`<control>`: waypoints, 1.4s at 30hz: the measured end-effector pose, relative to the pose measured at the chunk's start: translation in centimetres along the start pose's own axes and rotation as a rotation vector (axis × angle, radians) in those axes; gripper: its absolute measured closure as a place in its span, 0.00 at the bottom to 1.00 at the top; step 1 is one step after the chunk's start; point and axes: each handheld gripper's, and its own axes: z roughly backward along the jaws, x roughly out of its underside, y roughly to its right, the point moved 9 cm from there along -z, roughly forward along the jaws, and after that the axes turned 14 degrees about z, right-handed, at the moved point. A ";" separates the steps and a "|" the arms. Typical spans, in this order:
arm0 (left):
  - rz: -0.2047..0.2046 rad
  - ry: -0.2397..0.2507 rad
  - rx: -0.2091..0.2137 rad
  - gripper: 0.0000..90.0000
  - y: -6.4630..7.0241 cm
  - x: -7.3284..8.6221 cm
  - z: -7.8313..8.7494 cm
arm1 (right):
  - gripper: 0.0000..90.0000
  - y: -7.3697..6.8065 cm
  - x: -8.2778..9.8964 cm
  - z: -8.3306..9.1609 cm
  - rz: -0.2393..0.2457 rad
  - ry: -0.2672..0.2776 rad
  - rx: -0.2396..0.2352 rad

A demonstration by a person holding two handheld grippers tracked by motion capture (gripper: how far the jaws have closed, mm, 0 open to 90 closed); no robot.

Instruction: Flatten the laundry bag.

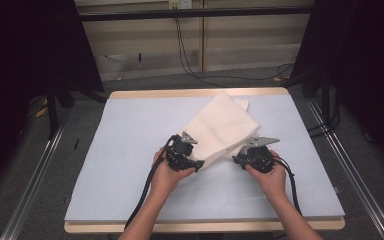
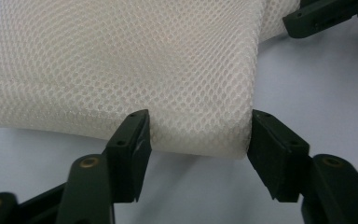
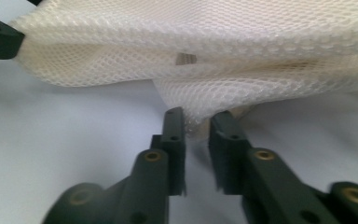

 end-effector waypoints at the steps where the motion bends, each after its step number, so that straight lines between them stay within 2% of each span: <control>1: -0.002 0.008 0.008 0.48 0.1 -0.1 -0.1 | 0.91 0.0 -0.1 0.0 -0.007 0.006 -0.001; 5: -0.007 -0.001 0.010 0.59 0.2 -0.3 -0.1 | 0.94 0.0 -0.3 0.2 -0.003 0.011 0.001; 6: -0.005 -0.015 0.015 0.66 0.2 -0.2 -0.1 | 0.95 0.0 -0.3 0.2 -0.007 0.011 -0.003; 7: 0.006 -0.016 0.009 0.68 0.3 -0.2 -0.1 | 0.95 0.0 -0.3 0.2 -0.007 0.010 -0.004; 8: -0.001 -0.018 0.022 0.74 0.3 -0.3 0.0 | 0.96 0.0 -0.3 0.2 -0.004 0.010 -0.005; 9: 0.006 -0.029 0.015 0.80 0.3 -0.2 0.1 | 0.96 -0.1 -0.3 0.2 -0.010 0.005 -0.006; 12: 0.028 -0.025 0.030 0.87 0.2 -0.4 0.3 | 0.97 0.0 -0.2 0.2 -0.010 0.005 -0.007; 13: 0.042 -0.037 0.034 0.88 0.2 -0.3 0.5 | 0.97 0.0 -0.2 0.3 -0.011 0.006 -0.004; 15: 0.053 -0.022 0.033 0.90 -0.1 -0.5 0.7 | 0.97 0.0 -0.2 0.3 -0.005 0.007 -0.008; 17: 0.091 -0.018 0.054 0.91 -0.2 -0.6 1.0 | 0.97 0.0 -0.2 0.3 -0.006 0.006 -0.010; 25: 0.172 0.003 0.057 0.94 -1.3 -1.1 2.1 | 0.97 0.0 -0.1 0.3 -0.007 0.000 -0.015; 33: 0.200 0.014 0.065 0.96 -2.4 -1.8 3.3 | 0.97 0.1 -0.1 0.3 -0.005 0.003 -0.014; 37: 0.229 0.027 0.060 0.96 -2.9 -2.1 3.6 | 0.97 0.1 -0.1 0.4 0.001 0.001 -0.014; 39: 0.244 0.036 0.080 0.96 -3.1 -2.2 3.7 | 0.97 0.1 -0.1 0.4 0.003 0.000 -0.013; 42: 0.262 0.040 0.078 0.96 -3.7 -2.4 3.7 | 0.97 0.2 0.0 0.4 0.006 -0.001 -0.013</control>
